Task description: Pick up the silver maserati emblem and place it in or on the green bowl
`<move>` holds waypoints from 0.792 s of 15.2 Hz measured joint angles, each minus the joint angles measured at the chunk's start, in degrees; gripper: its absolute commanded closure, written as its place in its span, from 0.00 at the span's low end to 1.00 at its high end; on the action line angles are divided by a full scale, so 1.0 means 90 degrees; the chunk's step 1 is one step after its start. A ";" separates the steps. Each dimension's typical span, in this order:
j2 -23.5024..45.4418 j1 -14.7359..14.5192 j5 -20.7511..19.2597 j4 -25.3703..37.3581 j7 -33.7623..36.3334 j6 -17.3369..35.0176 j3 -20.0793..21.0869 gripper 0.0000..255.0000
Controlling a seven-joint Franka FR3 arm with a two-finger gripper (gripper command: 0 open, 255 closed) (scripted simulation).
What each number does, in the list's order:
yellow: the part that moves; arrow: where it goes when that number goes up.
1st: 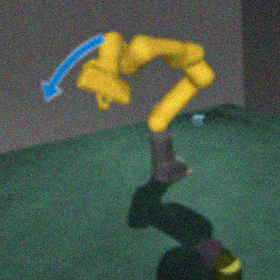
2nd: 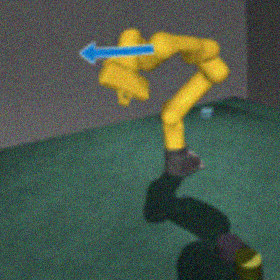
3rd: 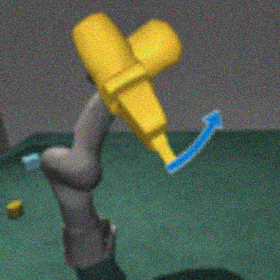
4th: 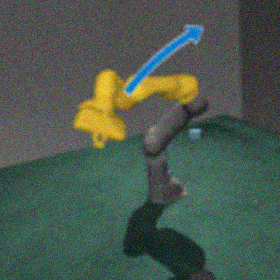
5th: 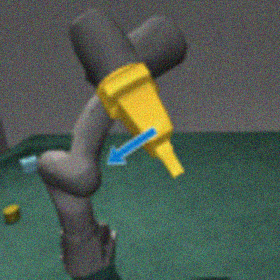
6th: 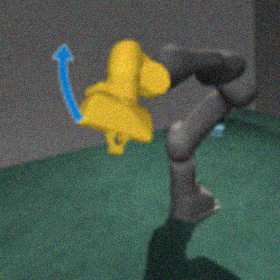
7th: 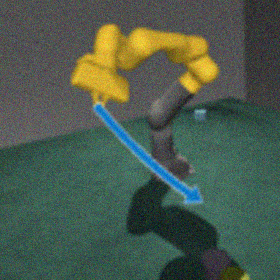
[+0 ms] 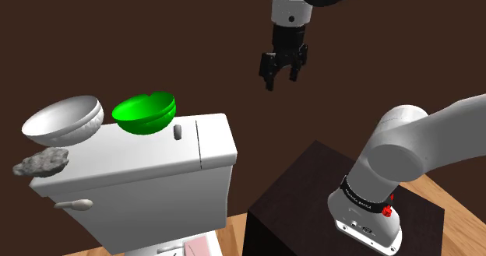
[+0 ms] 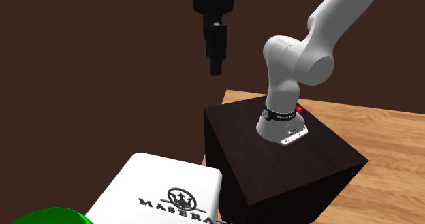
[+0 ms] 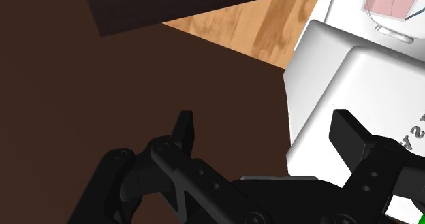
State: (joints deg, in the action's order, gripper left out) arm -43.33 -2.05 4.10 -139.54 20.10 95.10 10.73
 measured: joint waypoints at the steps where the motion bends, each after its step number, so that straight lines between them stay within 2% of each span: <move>1: 0.0047 -0.0020 0.0106 -0.0019 0.0241 0.0096 0.0159 0.00; 7: 0.0770 -0.0028 0.0604 0.0018 0.1672 0.0985 0.1154 0.00; 12: 0.1704 0.0146 0.0672 0.0462 0.2865 0.1654 0.1958 0.00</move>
State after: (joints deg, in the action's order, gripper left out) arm -28.00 -0.74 10.15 -135.38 45.89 109.99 28.35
